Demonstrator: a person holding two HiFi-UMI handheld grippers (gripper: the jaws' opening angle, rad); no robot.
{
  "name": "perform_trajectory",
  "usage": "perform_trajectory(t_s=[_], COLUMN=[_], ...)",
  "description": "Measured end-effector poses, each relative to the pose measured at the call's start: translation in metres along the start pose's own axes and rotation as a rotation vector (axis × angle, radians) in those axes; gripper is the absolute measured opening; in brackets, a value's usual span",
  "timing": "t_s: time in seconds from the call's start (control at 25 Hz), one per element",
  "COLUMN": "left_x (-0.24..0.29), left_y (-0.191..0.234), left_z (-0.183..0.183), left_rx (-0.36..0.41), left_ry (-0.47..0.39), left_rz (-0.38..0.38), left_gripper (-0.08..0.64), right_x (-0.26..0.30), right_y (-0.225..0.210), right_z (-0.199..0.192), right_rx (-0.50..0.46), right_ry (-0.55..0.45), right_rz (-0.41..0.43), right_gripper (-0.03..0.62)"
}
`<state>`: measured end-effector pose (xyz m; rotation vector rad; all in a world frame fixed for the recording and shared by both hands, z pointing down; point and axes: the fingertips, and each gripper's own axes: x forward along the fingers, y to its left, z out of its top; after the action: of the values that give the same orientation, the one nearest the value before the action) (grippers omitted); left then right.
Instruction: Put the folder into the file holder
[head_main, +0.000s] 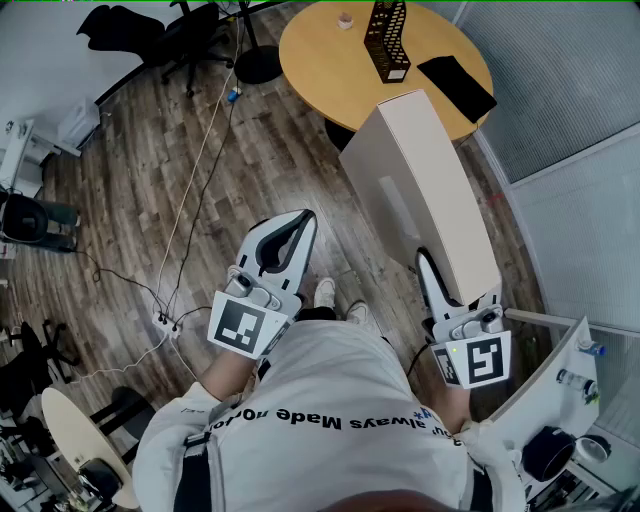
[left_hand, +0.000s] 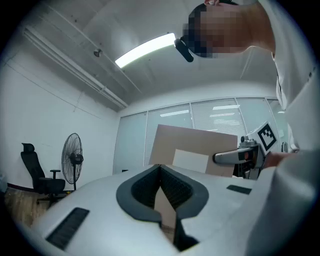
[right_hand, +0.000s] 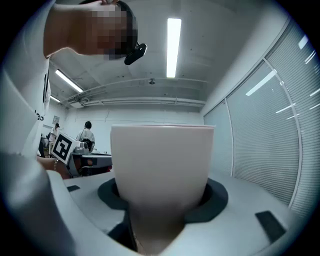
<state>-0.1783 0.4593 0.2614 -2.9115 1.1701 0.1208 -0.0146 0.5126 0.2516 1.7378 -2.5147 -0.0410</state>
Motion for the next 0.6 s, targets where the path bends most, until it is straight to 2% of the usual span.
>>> perform_trajectory(t_s=[0.24,0.6], left_x=[-0.012,-0.019], left_y=[-0.018,-0.017], left_z=[0.005,0.01], left_rx=[-0.001,-0.015], left_ry=[-0.013,-0.029], left_rz=[-0.007,-0.007], left_gripper=[0.025,0.025], right_x=[-0.015,-0.017], right_y=[0.009,0.018], right_z=[0.009,0.012], right_rx=[-0.006,-0.018], right_ry=[-0.025,-0.032], right_rz=[0.011,0.006], right_gripper=[0.287,0.287])
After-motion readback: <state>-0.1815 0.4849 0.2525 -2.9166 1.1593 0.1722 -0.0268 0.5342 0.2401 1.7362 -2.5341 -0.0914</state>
